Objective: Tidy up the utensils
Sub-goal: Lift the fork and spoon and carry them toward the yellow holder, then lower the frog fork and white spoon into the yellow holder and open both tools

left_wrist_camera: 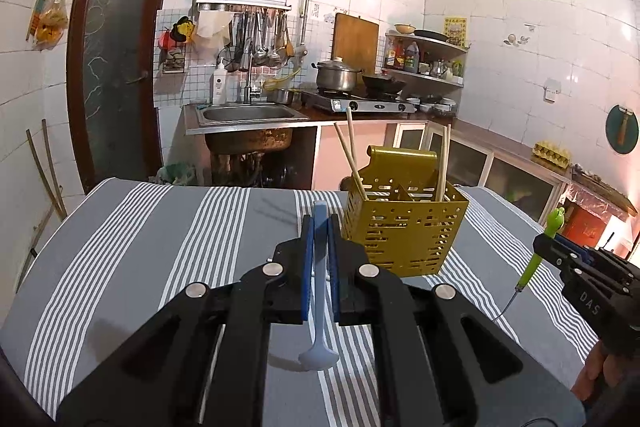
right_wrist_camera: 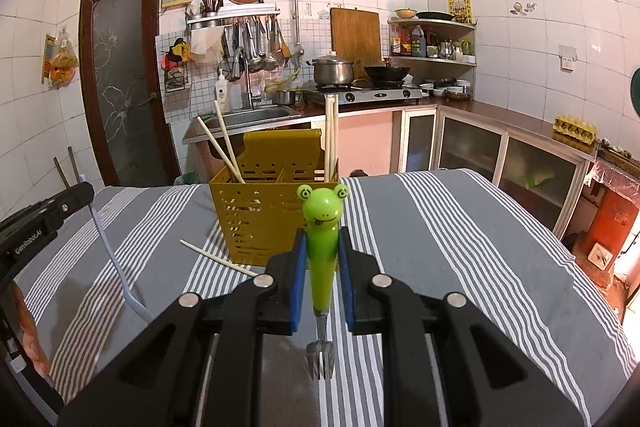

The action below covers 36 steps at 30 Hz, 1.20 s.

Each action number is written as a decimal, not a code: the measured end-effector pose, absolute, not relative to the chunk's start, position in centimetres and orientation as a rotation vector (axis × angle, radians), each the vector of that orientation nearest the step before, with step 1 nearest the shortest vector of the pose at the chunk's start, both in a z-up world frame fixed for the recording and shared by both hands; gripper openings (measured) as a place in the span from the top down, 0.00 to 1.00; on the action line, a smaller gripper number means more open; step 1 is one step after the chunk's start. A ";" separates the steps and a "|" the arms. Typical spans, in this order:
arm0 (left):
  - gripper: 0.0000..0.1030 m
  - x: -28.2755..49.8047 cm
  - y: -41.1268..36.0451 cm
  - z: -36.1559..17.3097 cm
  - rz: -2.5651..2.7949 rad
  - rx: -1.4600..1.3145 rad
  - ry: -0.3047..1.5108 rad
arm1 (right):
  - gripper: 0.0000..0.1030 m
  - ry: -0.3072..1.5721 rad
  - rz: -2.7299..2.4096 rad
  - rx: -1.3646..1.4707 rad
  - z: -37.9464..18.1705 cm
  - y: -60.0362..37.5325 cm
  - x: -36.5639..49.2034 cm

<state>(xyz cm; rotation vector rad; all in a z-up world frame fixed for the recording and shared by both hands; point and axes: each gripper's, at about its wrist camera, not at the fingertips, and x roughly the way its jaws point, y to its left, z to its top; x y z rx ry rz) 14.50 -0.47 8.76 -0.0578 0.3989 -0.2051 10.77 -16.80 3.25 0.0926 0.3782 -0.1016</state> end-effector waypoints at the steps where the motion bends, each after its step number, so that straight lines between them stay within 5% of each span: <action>1: 0.95 14.6 -0.6 8.8 -0.207 -0.058 0.399 | 0.85 0.379 -0.101 0.093 3.3 -16.9 10.9; 23: 0.95 23.7 -5.5 20.3 -0.307 -0.130 0.221 | 0.85 0.160 -0.085 0.080 16.1 -17.8 19.8; 36: 0.95 30.4 -8.4 13.3 -0.331 -0.130 0.362 | 0.85 0.295 -0.067 0.111 10.4 -19.2 26.8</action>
